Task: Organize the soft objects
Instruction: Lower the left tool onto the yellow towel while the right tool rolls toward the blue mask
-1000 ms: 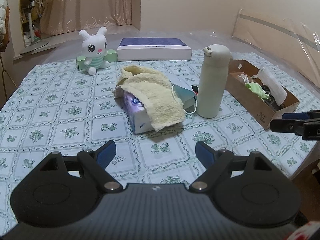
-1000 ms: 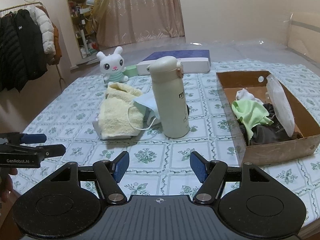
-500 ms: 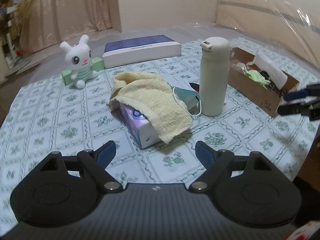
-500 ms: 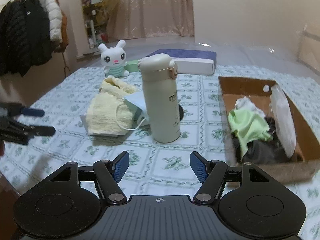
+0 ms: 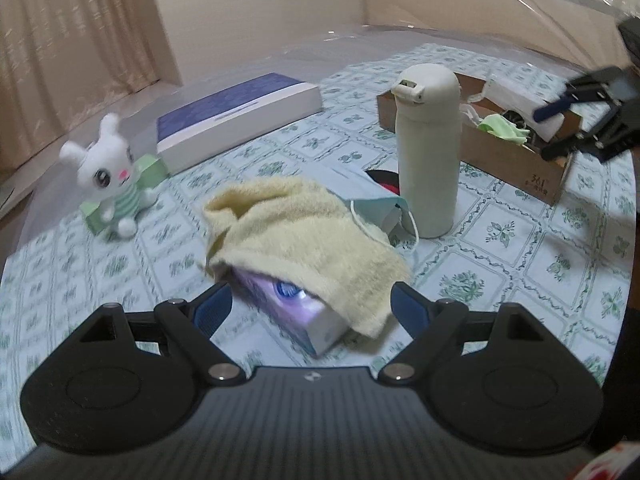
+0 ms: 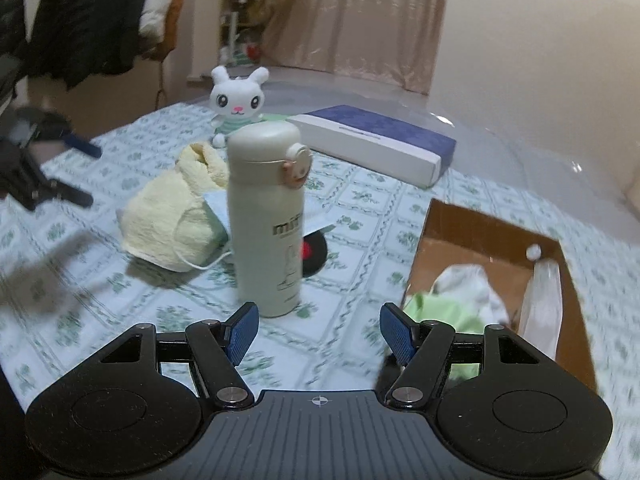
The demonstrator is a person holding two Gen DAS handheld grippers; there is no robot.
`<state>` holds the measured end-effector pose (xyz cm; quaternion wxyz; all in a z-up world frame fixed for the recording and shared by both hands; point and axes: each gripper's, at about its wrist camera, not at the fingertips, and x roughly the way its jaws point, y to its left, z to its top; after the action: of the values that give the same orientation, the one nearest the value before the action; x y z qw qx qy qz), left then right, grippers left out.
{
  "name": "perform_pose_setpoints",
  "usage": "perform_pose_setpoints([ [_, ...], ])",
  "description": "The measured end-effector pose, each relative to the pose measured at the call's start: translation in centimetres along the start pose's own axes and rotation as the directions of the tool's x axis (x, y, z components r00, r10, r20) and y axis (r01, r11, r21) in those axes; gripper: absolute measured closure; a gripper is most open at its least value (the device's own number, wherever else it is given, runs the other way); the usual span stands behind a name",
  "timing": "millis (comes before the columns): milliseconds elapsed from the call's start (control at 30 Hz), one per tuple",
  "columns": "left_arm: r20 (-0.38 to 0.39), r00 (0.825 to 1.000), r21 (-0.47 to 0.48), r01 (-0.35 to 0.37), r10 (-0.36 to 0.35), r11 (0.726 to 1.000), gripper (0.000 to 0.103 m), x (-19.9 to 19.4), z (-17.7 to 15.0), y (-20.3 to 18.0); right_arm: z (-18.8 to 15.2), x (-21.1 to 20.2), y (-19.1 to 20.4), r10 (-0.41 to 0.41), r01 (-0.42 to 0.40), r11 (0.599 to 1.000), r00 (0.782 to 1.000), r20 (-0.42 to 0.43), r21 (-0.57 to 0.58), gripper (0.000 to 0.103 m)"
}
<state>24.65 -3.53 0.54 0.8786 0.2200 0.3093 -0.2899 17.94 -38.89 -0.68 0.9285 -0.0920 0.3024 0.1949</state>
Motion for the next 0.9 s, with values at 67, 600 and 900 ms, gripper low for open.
perform_pose_setpoints([
  [67,-0.002,1.0,0.041,0.017,-0.017,0.999,0.018,0.8,0.7,0.8,0.6,0.9,-1.2,0.012,-0.013,0.999,1.0,-0.003,-0.045,0.036],
  [600,-0.102,0.975,0.388,0.223,-0.2,0.894,0.015,9.0,4.7,4.2,6.3,10.3,-7.3,0.137,-0.166,0.909,0.985,-0.104,-0.381,0.032],
  [900,-0.157,0.95,0.504,0.311,-0.268,0.806,0.01,12.2,6.6,4.5,8.0,13.8,-8.2,0.178,-0.229,0.84,0.973,-0.148,-0.492,0.031],
])
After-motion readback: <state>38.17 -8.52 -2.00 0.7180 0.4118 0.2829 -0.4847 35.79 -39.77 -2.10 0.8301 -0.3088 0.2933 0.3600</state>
